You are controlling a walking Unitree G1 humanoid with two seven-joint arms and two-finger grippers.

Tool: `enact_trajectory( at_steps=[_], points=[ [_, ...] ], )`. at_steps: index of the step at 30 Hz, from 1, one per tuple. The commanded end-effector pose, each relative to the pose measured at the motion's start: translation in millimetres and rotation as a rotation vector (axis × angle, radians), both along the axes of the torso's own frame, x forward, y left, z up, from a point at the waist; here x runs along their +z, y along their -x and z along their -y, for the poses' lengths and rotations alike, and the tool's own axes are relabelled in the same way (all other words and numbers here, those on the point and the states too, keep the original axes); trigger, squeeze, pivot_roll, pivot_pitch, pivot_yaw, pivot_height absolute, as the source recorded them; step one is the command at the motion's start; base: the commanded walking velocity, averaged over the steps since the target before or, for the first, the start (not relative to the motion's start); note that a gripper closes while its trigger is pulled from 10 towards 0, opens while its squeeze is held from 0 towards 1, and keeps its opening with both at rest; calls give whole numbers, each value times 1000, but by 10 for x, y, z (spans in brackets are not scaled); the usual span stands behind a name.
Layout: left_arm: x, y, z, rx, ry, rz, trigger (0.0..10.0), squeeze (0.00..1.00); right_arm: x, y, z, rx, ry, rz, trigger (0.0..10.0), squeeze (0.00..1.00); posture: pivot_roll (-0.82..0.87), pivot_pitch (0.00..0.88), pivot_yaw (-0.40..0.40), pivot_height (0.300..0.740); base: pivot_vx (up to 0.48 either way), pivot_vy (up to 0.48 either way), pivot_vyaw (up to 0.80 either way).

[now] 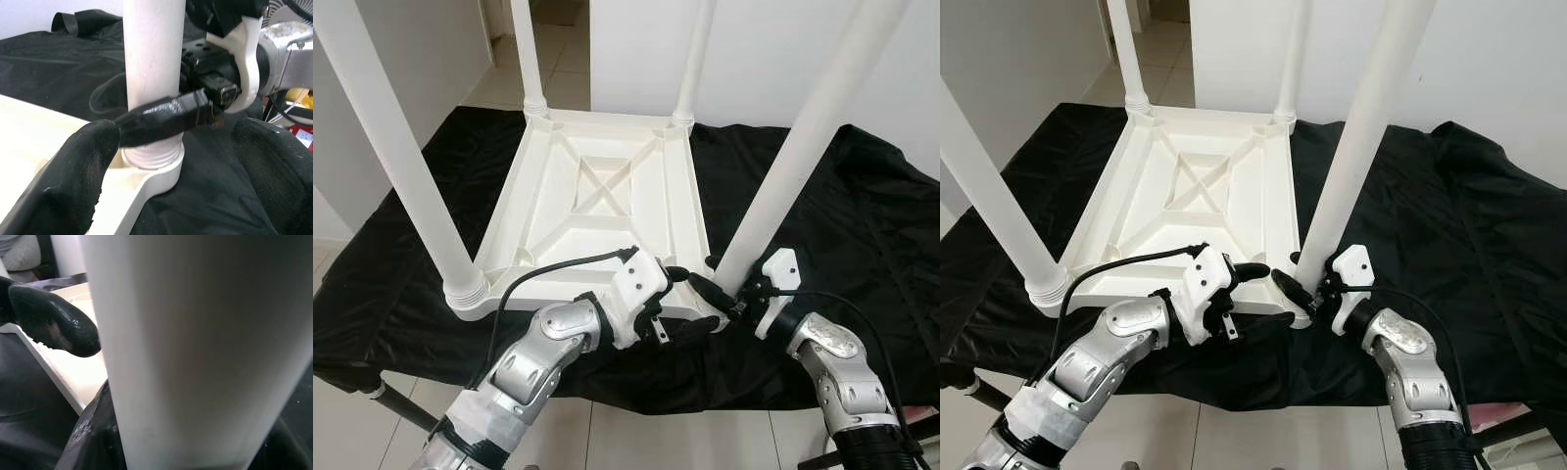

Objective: Building children table

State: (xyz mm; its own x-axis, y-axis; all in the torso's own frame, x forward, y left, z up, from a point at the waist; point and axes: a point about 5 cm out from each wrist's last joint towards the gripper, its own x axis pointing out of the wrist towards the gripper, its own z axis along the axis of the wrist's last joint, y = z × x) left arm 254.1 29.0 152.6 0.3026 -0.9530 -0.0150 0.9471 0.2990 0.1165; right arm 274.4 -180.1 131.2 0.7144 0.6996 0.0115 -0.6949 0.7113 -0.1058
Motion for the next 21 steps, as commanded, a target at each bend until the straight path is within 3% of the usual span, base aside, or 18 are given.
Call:
enact_trajectory(
  at_steps=[1, 3, 4, 13, 19, 21],
  points=[
    [-18, 19, -15, -38, -20, -11, 10000, 0, -12, -4, 31, 3, -10, -6, 0, 0, -11, 0, -48, 740, 0, 0, 0],
    [-14, 3, -31, -30, -23, -7, 10000, 0, -14, -2, 40, 3, -8, -6, 0, 0, -11, 0, -49, 740, 0, 0, 0],
    [-6, -17, -47, -20, -26, 2, 10000, 0, -14, -4, 57, -11, -12, -6, 10000, 0, -16, 0, -47, 740, 0, 0, 0],
    [0, -49, -70, 8, -37, 35, 10000, 0, 3, -7, 102, -65, -46, -6, 10000, 0, -17, 0, -52, 740, 0, 0, 0],
    [0, -77, -100, 86, -41, 64, 10000, 0, 16, 10, 55, -285, -132, 24, 10000, 0, -17, 0, -51, 740, 0, 0, 0],
    [0, -77, -100, 86, -41, 64, 10000, 0, 16, 10, 55, -285, -132, 24, 10000, 0, -17, 0, -51, 740, 0, 0, 0]
  ],
)
